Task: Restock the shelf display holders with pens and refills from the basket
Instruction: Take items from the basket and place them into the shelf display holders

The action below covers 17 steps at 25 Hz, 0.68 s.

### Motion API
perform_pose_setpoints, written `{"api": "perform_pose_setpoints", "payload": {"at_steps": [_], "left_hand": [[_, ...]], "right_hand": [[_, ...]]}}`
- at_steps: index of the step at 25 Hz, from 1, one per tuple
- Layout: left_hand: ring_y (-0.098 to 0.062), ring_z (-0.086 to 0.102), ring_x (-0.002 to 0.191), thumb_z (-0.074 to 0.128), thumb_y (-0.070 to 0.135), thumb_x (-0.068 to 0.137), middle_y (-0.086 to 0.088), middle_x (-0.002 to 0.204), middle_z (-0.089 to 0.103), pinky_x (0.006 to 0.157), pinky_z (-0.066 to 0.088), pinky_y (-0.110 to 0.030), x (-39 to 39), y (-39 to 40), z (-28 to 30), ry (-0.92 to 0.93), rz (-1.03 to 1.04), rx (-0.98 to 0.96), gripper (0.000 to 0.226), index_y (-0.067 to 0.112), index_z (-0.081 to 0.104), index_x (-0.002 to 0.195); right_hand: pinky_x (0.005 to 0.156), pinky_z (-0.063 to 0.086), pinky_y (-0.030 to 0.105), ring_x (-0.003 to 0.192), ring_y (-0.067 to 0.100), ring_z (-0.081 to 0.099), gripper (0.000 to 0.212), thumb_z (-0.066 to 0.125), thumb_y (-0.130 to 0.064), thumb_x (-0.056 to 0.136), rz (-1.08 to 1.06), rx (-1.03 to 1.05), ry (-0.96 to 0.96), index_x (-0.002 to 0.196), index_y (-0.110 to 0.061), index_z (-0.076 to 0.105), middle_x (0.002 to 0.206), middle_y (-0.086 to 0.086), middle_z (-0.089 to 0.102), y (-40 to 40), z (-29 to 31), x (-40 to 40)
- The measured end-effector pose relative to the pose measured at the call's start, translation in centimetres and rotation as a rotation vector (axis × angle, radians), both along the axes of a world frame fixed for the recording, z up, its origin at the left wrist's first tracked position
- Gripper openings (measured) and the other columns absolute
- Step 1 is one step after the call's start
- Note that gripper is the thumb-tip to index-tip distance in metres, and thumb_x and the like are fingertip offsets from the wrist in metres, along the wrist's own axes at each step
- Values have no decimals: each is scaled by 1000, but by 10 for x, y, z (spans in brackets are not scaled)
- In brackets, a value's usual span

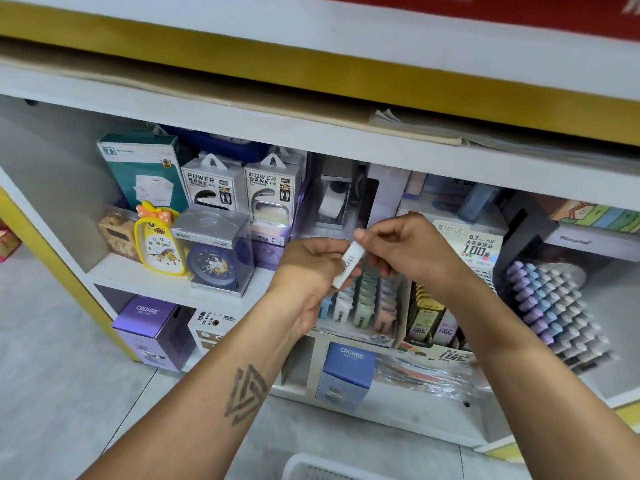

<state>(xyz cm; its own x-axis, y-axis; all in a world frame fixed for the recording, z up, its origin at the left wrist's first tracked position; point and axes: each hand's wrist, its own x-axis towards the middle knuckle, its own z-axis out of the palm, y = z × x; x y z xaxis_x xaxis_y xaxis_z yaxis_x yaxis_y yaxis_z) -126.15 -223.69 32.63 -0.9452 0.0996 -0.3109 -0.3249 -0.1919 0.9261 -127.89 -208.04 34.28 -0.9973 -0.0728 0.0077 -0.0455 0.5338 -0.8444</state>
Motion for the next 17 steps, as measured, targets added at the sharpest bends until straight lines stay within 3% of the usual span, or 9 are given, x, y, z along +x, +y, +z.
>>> {"api": "perform_pose_setpoints", "payload": {"at_steps": [3, 7, 10, 14, 17], "left_hand": [[-28, 70, 84, 62, -2, 91, -21, 97, 74, 83, 57, -41, 0, 4, 1, -38, -18, 44, 18, 4, 69, 105], [-30, 67, 83, 63, -10, 88, -24, 99, 70, 73, 60, -33, 1, 7, -1, -28, -26, 11, 17, 0, 66, 101], [-29, 68, 82, 66, -15, 83, -19, 96, 70, 70, 60, -31, -1, 10, -3, 67, 0, -61, 19, 0, 67, 95], [-24, 69, 76, 71, -12, 81, -13, 89, 72, 66, 60, -26, -2, 13, -6, 173, 27, -139, 18, 5, 69, 88], [-19, 69, 84, 73, 1, 84, -5, 94, 72, 74, 55, -22, -6, 17, -13, 286, 34, -388, 16, 14, 68, 91]], "right_hand": [[48, 48, 22, 49, 16, 58, 14, 70, -18, 92, -2, -146, -10, 87, -7, 77, 64, 11, 69, 13, 6, 3], [71, 61, 27, 74, 23, 72, 17, 66, 3, 90, 33, -316, -69, 104, -2, 74, 89, 18, 75, 30, 12, 8], [71, 61, 27, 75, 24, 73, 24, 63, 11, 90, 15, -234, -36, 104, -6, 73, 90, 18, 75, 35, 12, 10], [70, 61, 29, 70, 19, 72, 14, 73, 2, 86, -36, -117, 28, 94, -9, 75, 81, 12, 76, 37, 12, 10], [61, 52, 12, 65, 0, 65, 10, 80, -11, 82, -136, 173, 239, 90, -18, 78, 75, -8, 73, 40, 11, 6]]}}
